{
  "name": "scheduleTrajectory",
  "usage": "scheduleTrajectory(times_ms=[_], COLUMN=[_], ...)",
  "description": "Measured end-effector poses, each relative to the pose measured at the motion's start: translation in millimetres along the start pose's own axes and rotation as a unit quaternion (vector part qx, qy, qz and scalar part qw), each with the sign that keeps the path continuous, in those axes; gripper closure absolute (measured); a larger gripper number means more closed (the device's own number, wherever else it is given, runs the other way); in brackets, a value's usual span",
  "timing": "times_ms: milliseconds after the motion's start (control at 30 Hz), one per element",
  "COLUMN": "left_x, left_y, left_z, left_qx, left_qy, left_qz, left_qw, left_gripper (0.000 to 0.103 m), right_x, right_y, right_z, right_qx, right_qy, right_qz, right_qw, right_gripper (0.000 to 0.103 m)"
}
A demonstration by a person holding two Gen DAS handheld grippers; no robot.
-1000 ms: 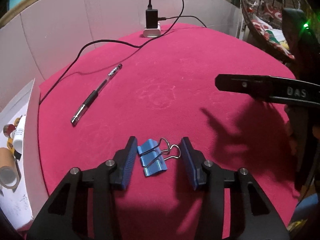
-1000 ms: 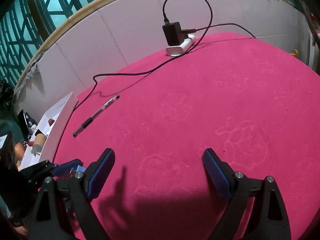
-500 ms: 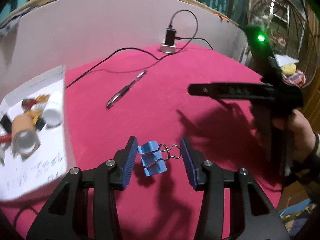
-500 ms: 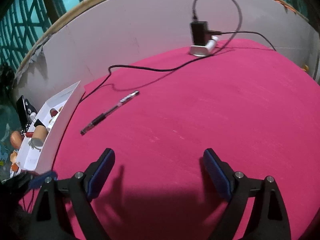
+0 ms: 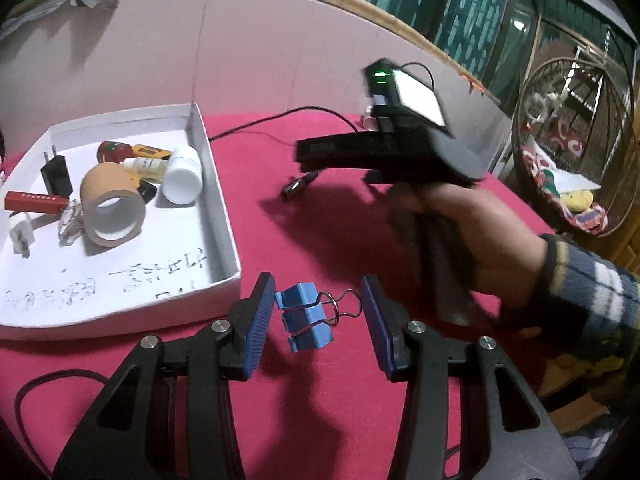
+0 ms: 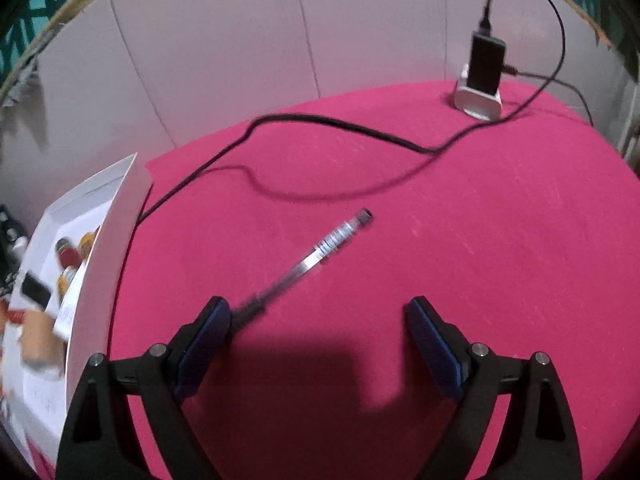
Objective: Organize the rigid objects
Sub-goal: 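Grasp the black pen with the right tool while the left tool grasps the blue binder clip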
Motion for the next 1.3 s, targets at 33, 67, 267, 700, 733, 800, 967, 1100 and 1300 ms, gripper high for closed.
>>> scheduleTrajectory(times_ms=[33, 67, 267, 700, 733, 800, 967, 1100, 1300], left_x=[1.0, 2.1, 6.9, 4.7, 3.5, 1.5, 3.0, 4.2, -2.7], left_y=[0.0, -0.5, -1.2, 2.3, 2.1, 2.4, 5.6, 8.8, 14.4], left_z=[-0.8, -0.9, -6.4, -9.6, -8.8, -8.7, -14.4, -21.6, -32.6], left_qx=[-0.001, -0.002, -0.008, -0.014, -0.012, -0.012, -0.019, -0.028, -0.043], left_qy=[-0.002, -0.002, -0.008, -0.017, -0.018, -0.019, -0.012, 0.002, 0.024], left_qz=[-0.002, -0.004, -0.015, -0.023, -0.023, -0.020, -0.020, -0.016, -0.006], left_qw=[1.0000, 1.0000, 0.9998, 0.9995, 0.9995, 0.9996, 0.9996, 0.9995, 0.9988], left_gripper=[0.059, 0.059, 0.059, 0.059, 0.059, 0.059, 0.059, 0.059, 0.070], right_x=[8.6, 17.6, 24.3, -39.1, -37.4, -27.0, -12.6, -25.0, -45.8], right_y=[1.6, 1.0, -13.7, -33.3, -33.6, -29.8, -26.3, -30.9, -46.2], right_z=[4.4, 8.5, 4.5, -29.2, -29.1, -27.1, -23.7, -29.5, -74.9], right_qx=[0.001, 0.002, -0.009, -0.006, -0.007, -0.005, -0.002, -0.006, -0.036], right_qy=[-0.013, -0.027, -0.024, 0.038, 0.034, 0.025, 0.024, 0.050, 0.140], right_qz=[-0.012, -0.031, -0.084, -0.098, -0.103, -0.122, -0.150, -0.122, -0.043], right_qw=[1.000, 0.999, 0.996, 0.994, 0.994, 0.992, 0.988, 0.991, 0.989], right_gripper=[0.012, 0.012, 0.018, 0.092, 0.092, 0.091, 0.092, 0.093, 0.093])
Point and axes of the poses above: each gripper's, at about its wrist camera, not at the fingertips, and z roughly the way its jaws point, x to its left, y to its top, the point moved 1 cm from there along z, roughly the way its jaws point
